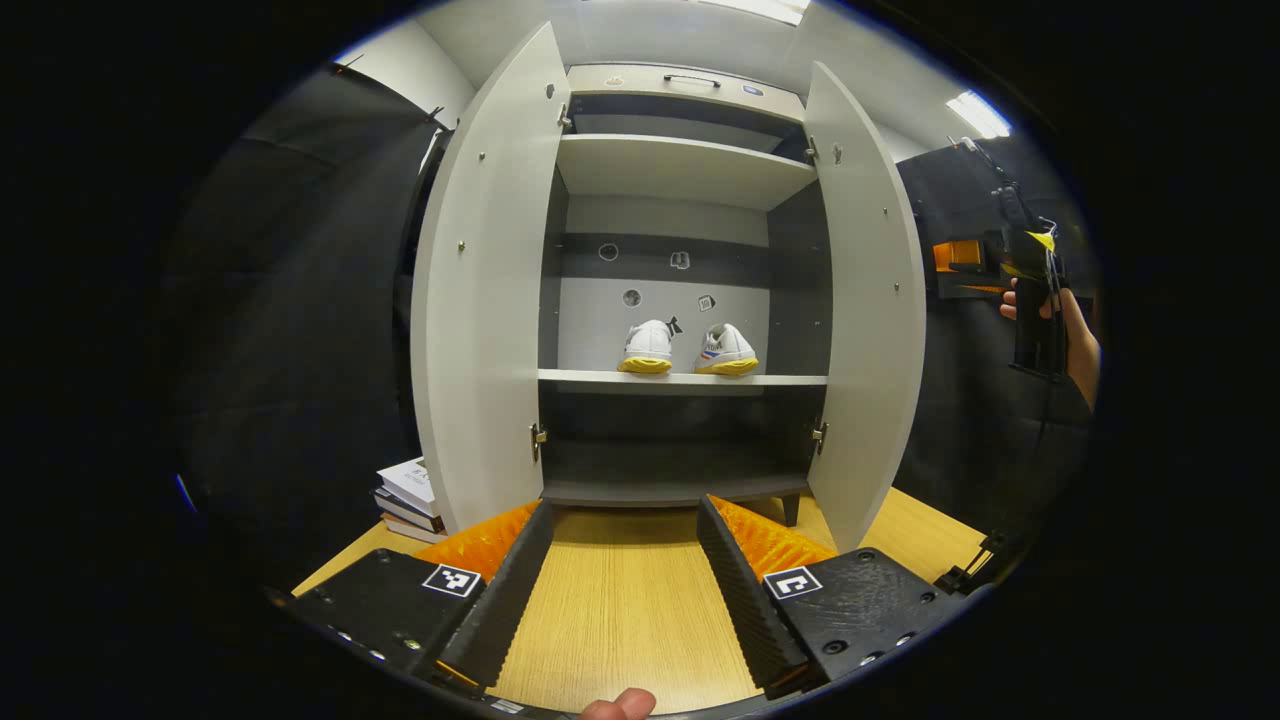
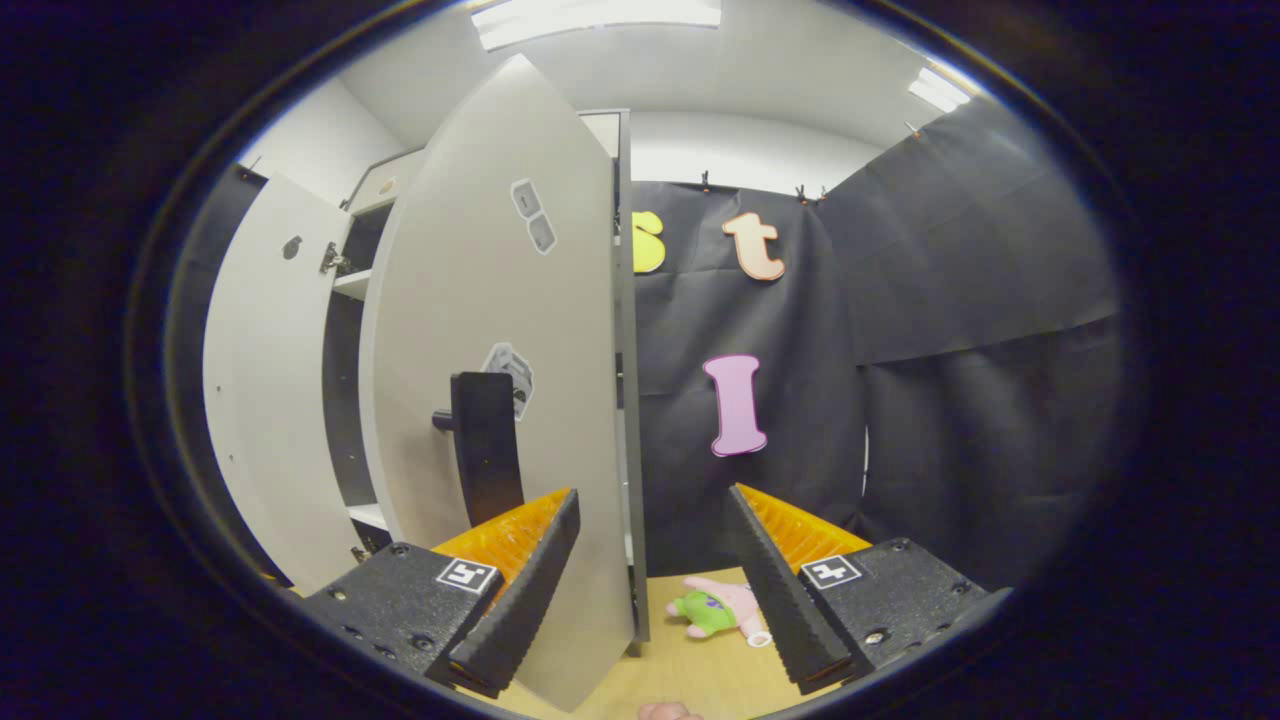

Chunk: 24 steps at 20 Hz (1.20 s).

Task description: Grab one shoe with the right hand and put it into the shoe cabinet, grab the other shoe with the left hand and put it into the shoe cabinet; then close the right door with the right hand and the left door with the left hand.

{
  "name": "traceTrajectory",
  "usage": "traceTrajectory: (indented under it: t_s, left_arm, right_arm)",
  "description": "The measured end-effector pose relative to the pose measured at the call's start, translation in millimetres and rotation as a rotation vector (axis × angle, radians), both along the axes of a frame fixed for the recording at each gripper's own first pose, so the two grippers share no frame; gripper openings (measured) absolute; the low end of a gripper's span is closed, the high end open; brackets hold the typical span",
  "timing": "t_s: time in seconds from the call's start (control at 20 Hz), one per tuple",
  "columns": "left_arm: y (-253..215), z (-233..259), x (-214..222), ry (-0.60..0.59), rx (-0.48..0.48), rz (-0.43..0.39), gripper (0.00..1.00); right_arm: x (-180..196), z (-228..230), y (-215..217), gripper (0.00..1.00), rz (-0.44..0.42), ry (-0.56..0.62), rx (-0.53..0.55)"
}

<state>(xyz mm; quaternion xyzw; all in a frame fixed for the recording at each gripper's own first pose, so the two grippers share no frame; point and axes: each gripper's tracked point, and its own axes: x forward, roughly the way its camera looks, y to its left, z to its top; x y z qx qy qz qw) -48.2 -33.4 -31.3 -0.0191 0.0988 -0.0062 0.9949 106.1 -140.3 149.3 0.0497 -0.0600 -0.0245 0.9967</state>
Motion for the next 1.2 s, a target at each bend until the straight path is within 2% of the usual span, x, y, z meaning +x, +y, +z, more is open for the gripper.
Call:
traceTrajectory:
  t_s: [0.4, 0.55, 0.85, 1.0, 1.2]
  left_arm:
    - [28, -8, 1, 0.021, 0.002, 0.059, 0.87]
    - [41, -9, -1, 0.026, -0.001, 0.09, 0.87]
    - [61, -18, -3, 0.046, -0.021, 0.145, 0.87]
    - [72, -22, -6, 0.05, -0.024, 0.179, 0.87]
    - [96, -28, -17, 0.063, -0.011, 0.238, 0.87]
  right_arm:
    - [29, 3, 89, 0.96, 0.151, -0.017, -0.007]
    - [50, 6, 110, 0.96, 0.152, -0.017, -0.014]
    - [62, 14, 119, 0.96, 0.152, -0.026, -0.006]
    - [47, 13, 114, 0.97, 0.134, -0.043, -0.03]
    - [7, -1, 112, 0.97, 0.128, -0.068, -0.078]
